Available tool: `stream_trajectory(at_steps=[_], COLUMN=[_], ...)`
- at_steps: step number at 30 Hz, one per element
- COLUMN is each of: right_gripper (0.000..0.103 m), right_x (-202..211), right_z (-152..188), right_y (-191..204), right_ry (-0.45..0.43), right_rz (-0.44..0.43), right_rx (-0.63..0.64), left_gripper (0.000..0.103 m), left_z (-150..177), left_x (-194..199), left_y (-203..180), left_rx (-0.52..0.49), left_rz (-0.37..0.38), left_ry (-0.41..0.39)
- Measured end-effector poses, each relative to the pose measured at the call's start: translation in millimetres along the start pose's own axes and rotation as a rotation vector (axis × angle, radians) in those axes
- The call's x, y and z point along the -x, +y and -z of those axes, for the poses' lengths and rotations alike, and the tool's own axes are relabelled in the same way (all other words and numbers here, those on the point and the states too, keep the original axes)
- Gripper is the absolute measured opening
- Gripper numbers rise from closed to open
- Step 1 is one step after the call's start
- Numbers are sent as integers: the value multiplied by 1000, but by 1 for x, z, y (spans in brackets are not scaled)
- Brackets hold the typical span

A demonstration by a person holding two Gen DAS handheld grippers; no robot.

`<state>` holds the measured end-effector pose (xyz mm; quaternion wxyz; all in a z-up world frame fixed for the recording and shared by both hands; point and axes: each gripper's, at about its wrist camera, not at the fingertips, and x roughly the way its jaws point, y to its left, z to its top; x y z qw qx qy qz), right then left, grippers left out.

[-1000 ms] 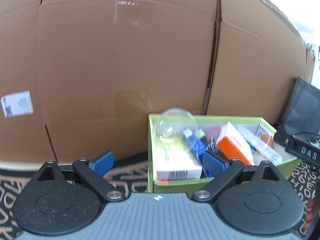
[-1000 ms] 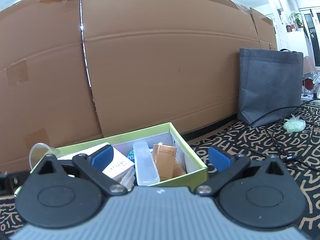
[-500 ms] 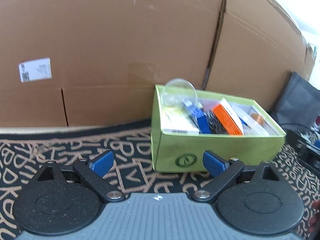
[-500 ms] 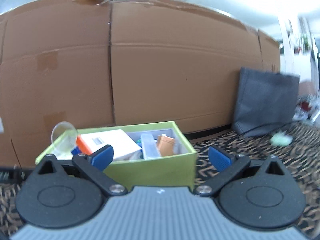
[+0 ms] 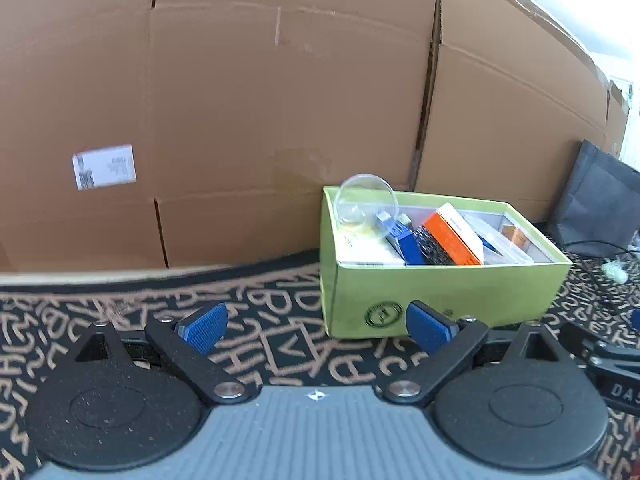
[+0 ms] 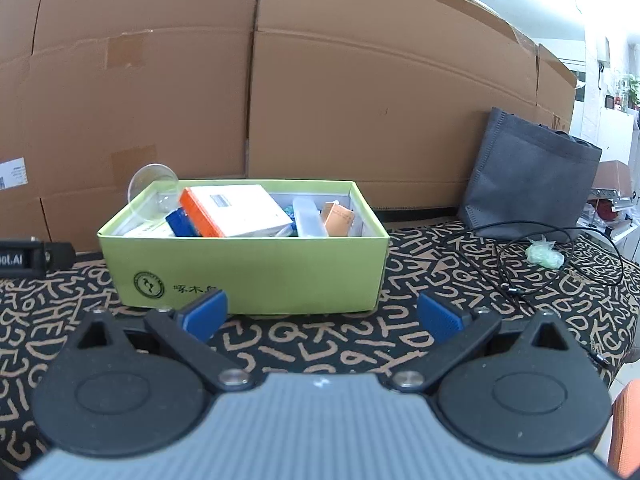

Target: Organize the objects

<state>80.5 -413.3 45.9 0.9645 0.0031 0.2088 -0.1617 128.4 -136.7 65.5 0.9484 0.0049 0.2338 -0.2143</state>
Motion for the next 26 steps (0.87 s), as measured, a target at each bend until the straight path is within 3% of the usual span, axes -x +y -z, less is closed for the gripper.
stream_trajectory(at_steps=[15,26], right_gripper=[103,103], right_x=[17,12], right_z=[-6,-2], right_y=[5,9], right_ry=[-48,-28], right_rz=[41,29], right_rx=[21,21], left_gripper=[99,99], left_z=[-2,-1], left_x=[6,3], left_y=[-3,-3], left_rx=[13,18], left_rz=[16,26], left_ry=[12,25])
